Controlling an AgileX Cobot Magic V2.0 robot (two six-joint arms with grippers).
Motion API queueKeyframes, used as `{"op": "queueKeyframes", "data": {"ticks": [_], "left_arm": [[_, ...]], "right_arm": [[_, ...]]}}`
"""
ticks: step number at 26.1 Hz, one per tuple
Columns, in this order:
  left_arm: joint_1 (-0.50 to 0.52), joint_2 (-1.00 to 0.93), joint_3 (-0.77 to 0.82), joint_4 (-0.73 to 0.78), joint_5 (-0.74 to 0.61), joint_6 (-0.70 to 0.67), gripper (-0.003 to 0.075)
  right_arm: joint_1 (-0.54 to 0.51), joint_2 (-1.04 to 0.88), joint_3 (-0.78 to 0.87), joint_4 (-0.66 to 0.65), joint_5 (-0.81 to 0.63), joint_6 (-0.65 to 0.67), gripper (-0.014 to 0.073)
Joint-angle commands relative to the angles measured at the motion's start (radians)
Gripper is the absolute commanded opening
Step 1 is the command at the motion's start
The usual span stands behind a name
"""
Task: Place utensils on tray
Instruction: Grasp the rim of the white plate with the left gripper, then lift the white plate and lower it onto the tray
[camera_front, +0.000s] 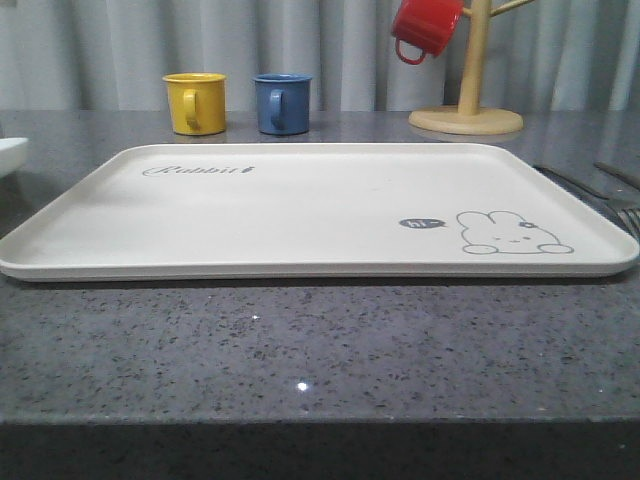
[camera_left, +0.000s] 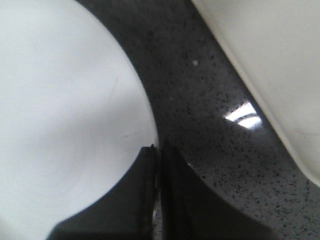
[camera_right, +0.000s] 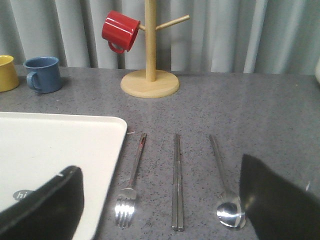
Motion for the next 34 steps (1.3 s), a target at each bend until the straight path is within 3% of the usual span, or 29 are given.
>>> {"op": "queueKeyframes", "data": {"ticks": [1,7,21,34], "left_arm": [[-0.032,-0.067,-0.086,-0.002,-0.011,-0.013,-0.0018],[-0.135,-0.074,-0.195,-0.001,0.051,-0.013,-0.0018],[-0.456,0.017,-0.278,0.044,0.002,-0.077,-0.0018],[-0.524,0.18,-0.299,-0.028,0.027,-0.077,-0.0018]], "right_arm": [[-0.004,0.017,-0.036,-0.009,-0.077,-0.006,0.0654],[-0.004,0.017,-0.036,-0.009,-0.077,-0.006,0.0654],[-0.004,0.017,-0.036,-0.009,-0.077,-0.006,0.0654],[-0.004,0.017,-0.036,-0.009,-0.077,-0.006,0.0654]]}}
